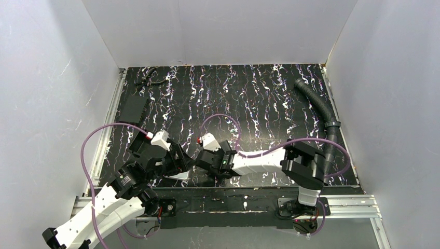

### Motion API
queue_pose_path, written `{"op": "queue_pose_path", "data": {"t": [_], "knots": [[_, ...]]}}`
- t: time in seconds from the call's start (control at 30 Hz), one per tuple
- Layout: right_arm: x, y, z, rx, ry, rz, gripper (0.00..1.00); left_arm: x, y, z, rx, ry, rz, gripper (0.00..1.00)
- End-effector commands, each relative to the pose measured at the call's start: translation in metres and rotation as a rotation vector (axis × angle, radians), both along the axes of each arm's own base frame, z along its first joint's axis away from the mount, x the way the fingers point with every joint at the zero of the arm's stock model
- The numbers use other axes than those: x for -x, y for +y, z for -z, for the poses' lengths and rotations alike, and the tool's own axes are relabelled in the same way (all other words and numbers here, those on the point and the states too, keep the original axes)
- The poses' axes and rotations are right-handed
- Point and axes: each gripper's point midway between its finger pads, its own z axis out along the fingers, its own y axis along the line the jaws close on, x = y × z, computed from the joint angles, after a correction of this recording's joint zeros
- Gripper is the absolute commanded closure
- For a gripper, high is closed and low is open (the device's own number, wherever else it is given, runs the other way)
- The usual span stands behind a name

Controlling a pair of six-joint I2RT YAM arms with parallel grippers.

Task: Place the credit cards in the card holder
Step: Pick up the card holder from the center of the board.

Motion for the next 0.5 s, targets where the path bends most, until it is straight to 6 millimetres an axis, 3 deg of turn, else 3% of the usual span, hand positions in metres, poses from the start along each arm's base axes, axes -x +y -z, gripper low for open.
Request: {"op": "queue_pose_path", "data": {"t": [0.0,0.17,0.47], "knots": [[-0.002,-0.018,0.011,-0.044,0.050,0.032,0.74,-0.004,0.007,0.001,-0.018,-0.011,-0.039,0.25],[-0.005,-0.016,0.008,-0.157,0.134,0.006,0.99,-0.004,0.003,0.002,-0.010,0.002,-0.035,0.25],[-0.003,0.003,-0.034,-0.489,0.308,-0.111,0.99,-0.008,-0.028,0.003,0.046,0.057,0.031,0.24]]}}
